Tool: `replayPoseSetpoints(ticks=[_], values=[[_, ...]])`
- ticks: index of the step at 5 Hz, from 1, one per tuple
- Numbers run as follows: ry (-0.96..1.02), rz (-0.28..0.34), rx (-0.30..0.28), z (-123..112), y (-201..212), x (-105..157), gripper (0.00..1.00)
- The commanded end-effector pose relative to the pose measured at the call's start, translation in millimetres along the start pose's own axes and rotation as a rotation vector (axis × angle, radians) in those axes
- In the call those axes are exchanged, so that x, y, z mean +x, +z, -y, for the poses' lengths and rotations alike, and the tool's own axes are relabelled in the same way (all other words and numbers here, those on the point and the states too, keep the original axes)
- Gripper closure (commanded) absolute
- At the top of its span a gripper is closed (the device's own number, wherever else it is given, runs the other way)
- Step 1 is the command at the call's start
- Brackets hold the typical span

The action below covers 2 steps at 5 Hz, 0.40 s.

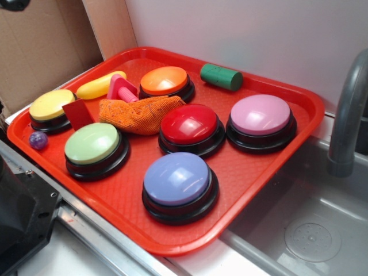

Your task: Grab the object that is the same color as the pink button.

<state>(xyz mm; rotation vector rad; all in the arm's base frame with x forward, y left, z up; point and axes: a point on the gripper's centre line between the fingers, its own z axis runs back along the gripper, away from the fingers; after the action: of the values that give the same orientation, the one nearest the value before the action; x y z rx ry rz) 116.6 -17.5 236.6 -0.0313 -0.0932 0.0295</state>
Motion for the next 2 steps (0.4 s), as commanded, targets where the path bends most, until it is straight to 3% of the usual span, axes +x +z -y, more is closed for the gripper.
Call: replayPoseSetpoints(ticks=[1,2], values=[[0.0,0.0,0.0,0,0,0,0.0],[-0.085,0.058,0.023,-12,-12,15,0.0]])
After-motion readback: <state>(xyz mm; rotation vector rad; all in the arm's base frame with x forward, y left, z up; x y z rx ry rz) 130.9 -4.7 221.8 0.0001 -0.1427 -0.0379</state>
